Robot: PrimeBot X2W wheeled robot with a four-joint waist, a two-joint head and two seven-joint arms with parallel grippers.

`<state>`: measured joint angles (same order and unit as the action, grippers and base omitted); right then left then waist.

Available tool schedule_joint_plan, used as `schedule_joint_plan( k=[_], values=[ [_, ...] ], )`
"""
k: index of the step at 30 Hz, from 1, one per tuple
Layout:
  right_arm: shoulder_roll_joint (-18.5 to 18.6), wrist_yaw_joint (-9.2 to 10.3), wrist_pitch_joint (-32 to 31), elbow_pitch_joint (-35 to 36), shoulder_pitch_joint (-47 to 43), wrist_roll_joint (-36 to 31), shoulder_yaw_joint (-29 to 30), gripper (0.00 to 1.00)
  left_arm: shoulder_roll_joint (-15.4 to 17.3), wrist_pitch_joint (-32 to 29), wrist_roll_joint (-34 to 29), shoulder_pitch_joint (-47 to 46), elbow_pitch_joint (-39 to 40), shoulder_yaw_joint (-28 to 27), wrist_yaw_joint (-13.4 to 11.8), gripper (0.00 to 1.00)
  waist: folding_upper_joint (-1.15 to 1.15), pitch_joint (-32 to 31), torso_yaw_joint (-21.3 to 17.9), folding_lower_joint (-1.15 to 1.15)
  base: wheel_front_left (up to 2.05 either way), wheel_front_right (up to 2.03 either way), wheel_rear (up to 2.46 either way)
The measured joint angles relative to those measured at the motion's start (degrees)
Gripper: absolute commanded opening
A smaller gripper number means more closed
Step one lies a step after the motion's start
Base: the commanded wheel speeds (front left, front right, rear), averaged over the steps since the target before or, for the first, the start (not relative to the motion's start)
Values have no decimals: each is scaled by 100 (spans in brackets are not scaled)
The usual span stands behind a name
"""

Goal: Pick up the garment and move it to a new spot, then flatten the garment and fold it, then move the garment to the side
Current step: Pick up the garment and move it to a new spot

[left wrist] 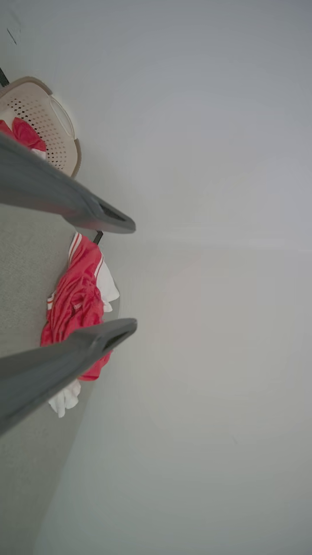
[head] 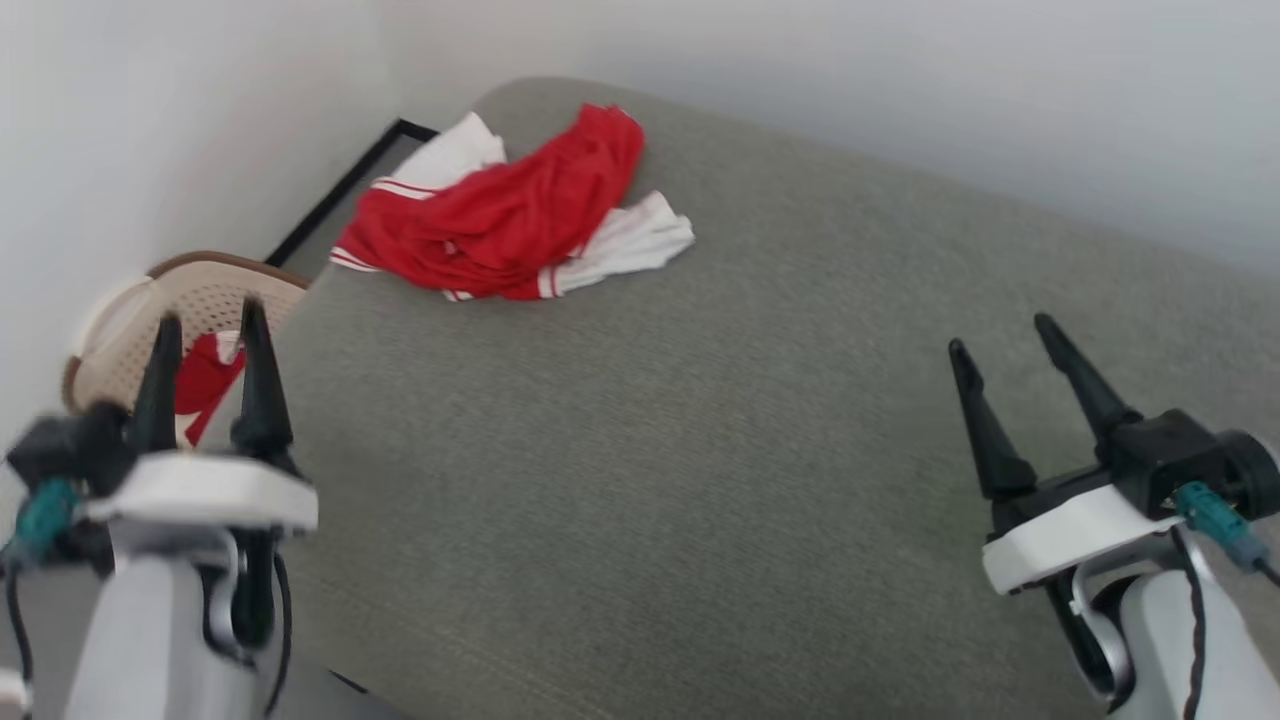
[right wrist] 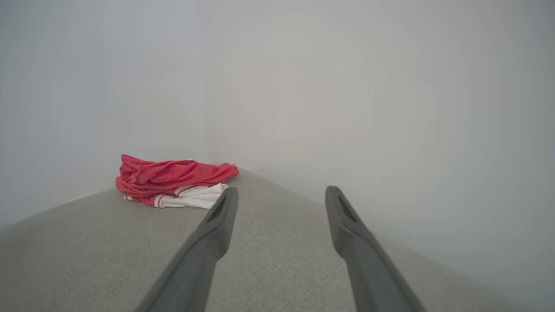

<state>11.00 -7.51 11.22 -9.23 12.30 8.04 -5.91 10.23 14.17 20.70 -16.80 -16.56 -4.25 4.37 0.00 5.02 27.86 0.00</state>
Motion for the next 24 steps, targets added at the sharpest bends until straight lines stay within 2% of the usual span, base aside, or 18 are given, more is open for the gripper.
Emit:
schedule_joint_plan(
  k=[7, 16, 24],
  values=[
    [180, 0, -243, 493, 98, -118, 124, 100, 285, 47, 142, -1403, -1202, 129, 212, 100, 0, 506, -419, 0, 0, 0, 0],
    [378, 0, -509, 1183, 311, -207, 205, 100, 799, -1, 414, -3092, -3000, 377, 283, 100, 0, 1338, -981, 0, 0, 0, 0],
    [538, 0, -678, 1878, 489, -277, 216, 100, 1126, -705, 702, -4262, -4511, 471, 296, 100, 0, 2070, -1408, 0, 0, 0, 0]
  ],
)
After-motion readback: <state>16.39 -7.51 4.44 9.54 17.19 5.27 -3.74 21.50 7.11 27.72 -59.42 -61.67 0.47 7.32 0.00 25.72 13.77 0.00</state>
